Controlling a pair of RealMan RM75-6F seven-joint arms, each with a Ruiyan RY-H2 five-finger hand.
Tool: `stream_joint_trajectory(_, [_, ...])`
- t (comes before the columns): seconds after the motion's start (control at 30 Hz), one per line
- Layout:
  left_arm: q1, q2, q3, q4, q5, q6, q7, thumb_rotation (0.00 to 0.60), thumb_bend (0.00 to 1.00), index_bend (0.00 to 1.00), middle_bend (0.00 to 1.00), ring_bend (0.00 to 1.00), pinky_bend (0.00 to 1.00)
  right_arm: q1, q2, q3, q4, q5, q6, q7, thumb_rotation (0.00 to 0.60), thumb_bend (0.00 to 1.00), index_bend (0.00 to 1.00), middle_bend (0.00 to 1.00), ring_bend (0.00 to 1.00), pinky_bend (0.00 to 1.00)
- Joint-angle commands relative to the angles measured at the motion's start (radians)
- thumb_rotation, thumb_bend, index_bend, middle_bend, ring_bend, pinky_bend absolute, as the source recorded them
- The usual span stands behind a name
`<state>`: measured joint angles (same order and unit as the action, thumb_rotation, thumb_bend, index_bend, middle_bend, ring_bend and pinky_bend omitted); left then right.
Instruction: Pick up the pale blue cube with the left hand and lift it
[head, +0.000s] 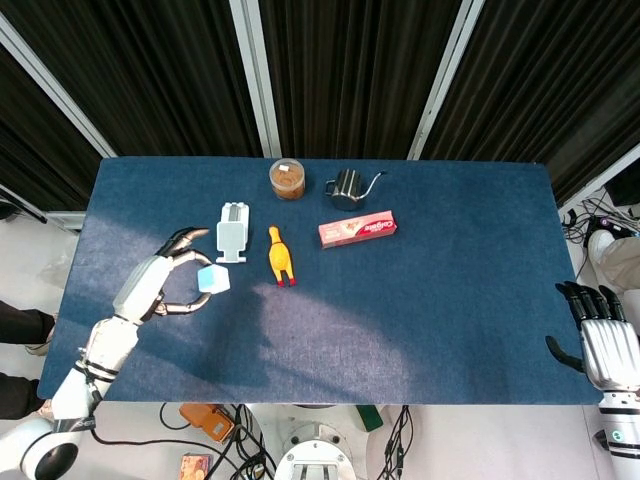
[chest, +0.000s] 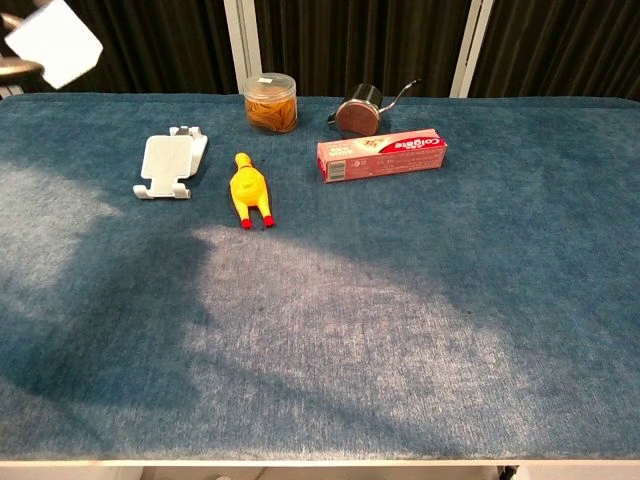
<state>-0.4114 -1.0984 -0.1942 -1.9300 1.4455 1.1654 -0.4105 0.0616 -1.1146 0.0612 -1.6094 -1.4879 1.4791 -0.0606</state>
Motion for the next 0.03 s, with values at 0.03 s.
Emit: stream_joint_trajectory(0.03, [0.002,0.122,-0.019,-0.079,0.024,-0.020,-0.124,0.600,0.31,0.48,0.09,0.04,0.15,0.000,0.000,0.000,0.000,0.000,0.000,0.000,0.600,0.38,0.22,0.20,0.19,0.12])
